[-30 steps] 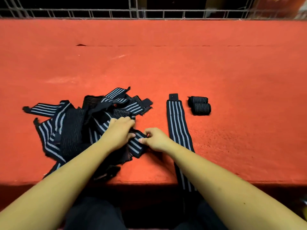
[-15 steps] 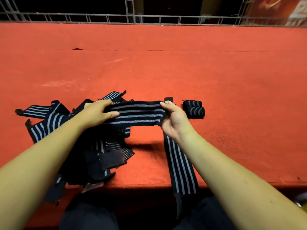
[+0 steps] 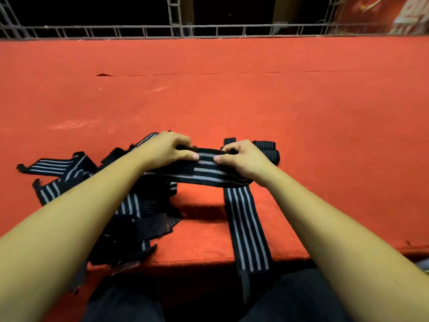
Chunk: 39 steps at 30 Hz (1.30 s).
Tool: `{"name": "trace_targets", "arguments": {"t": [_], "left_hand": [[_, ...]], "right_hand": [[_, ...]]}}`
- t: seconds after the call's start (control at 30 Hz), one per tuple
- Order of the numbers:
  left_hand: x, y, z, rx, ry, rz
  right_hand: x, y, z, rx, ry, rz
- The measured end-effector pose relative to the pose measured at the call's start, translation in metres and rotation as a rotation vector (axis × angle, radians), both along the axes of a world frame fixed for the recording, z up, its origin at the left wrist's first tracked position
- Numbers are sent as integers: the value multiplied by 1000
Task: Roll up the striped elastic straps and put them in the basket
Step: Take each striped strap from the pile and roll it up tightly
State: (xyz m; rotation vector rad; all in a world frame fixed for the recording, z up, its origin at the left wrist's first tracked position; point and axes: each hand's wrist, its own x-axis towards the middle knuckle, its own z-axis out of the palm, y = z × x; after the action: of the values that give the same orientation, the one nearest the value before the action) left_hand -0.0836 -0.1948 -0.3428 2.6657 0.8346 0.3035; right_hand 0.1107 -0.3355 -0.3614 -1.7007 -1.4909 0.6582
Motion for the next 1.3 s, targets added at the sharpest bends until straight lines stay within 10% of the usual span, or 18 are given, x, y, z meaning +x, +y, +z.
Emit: {"name": "trace_targets", "arguments": {"t": [0.17,0.33,0.57,0.9,1.3], "left_hand": [[-14,1,-38,-123,214,-47],[-24,4,-40,-189,-11,43],[2,-17,5,-208,-237,-131],[20,-42,20,-133,-113,-113],[13,-46,7,-979,-794,154]], "right_hand": [[58,-36,0,209,681,-442],[88,-49,-14,90,411,-474],[57,-42,-13,-310,-100,53],[-2,-23,-5,-67,273,315],[19,-26,0,-49,867,139]]}}
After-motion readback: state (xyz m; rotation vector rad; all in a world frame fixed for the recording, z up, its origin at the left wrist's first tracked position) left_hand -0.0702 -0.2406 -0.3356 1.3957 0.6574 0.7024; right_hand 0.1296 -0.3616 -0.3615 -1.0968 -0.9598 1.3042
